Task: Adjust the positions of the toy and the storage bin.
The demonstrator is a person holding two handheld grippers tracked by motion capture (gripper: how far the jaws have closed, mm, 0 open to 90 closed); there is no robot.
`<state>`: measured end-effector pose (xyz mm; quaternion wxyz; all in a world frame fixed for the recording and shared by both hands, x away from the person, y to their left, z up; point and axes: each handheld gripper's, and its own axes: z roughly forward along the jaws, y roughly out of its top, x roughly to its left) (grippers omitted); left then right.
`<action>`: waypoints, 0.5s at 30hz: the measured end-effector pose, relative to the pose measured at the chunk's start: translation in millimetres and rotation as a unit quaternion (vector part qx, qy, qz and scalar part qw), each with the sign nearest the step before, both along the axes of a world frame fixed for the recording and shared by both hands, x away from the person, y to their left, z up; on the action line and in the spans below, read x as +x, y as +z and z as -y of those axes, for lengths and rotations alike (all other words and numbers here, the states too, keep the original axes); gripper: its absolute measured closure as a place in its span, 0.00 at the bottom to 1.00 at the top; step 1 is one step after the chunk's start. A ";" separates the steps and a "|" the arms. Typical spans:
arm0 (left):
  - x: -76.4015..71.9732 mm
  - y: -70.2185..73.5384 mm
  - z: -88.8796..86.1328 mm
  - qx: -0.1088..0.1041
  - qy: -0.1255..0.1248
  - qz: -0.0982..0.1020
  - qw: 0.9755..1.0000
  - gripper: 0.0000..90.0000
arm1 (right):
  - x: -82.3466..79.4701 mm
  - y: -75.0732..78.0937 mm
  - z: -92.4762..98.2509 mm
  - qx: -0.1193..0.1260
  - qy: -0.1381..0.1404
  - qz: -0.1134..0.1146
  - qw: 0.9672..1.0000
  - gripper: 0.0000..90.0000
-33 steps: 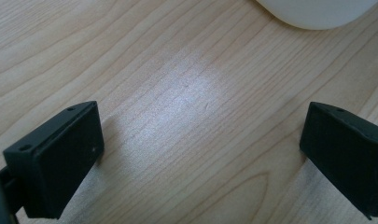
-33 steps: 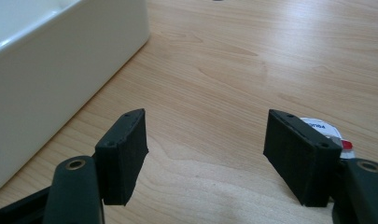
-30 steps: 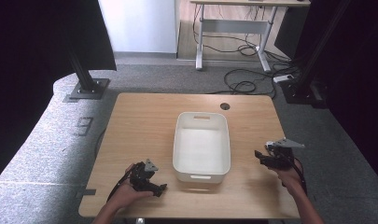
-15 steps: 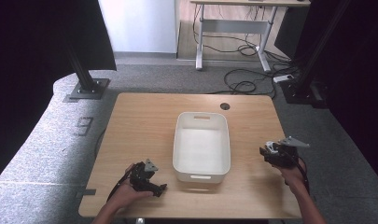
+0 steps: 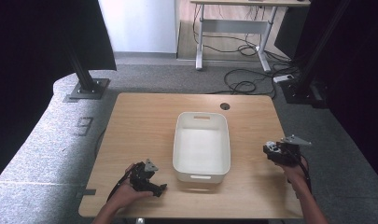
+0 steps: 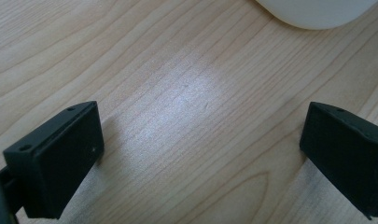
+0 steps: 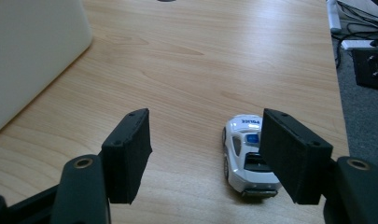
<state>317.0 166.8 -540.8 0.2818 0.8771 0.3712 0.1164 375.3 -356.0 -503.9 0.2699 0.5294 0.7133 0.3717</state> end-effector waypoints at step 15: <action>-0.2 -0.2 -0.2 -0.001 0.000 0.001 1.000 0.00 | 10.0 -7.9 5.5 -0.014 -0.009 -0.012 1.000 0.37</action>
